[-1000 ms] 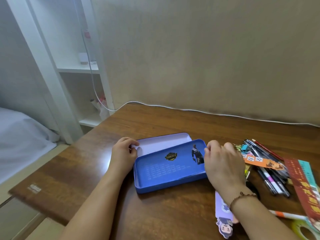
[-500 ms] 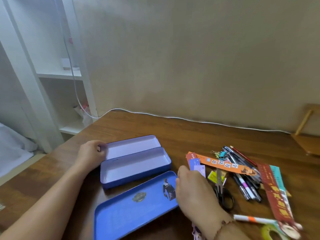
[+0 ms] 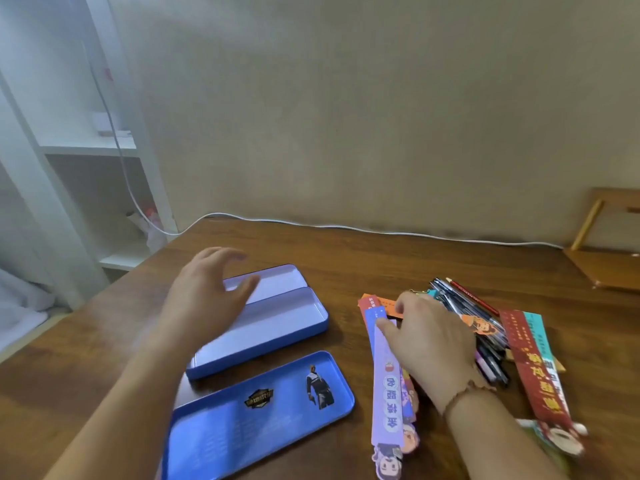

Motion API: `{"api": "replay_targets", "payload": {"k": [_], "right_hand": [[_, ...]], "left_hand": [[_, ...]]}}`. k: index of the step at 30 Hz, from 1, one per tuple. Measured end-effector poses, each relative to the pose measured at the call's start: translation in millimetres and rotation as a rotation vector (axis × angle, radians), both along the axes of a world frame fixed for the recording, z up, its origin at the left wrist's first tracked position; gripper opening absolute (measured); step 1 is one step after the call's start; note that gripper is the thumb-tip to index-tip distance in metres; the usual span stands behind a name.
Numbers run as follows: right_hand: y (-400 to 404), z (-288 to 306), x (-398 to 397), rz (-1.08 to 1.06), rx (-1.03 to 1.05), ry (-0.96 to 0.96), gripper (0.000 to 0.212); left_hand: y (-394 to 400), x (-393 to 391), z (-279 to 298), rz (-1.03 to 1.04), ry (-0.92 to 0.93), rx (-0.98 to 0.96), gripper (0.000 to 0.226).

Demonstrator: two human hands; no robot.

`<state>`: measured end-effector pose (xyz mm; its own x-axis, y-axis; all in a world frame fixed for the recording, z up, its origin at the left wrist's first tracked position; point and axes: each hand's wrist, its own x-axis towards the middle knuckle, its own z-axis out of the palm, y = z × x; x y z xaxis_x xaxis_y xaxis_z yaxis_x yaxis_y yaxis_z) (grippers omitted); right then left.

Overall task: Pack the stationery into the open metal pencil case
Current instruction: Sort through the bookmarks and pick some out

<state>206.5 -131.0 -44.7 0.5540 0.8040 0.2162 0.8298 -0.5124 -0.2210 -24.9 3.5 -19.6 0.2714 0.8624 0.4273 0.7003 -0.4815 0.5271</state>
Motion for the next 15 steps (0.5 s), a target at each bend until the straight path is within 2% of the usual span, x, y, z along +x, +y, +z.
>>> {"api": "replay_targets", "payload": {"k": [4,6,9,12,15], "right_hand": [[6,-9,15,-0.058,-0.131,0.014,0.047],[8,-10,19,-0.045,-0.125,0.026,0.041],[9,-12,22,-0.021,-0.075,0.102,0.024],[12,-17,24,-0.004,-0.067,0.12,0.032],[13,-17,17,0.021,-0.06,0.083,0.031]], "left_hand": [[-46,61,8,-0.201,-0.2,0.024,0.027],[-59,83,1,-0.263,-0.262,0.01,0.024],[-65,97,-15,-0.321,-0.248,0.026,0.023],[-62,95,-32,-0.328,-0.25,0.004,0.02],[-59,95,-44,-0.316,-0.15,0.018,0.02]]}}
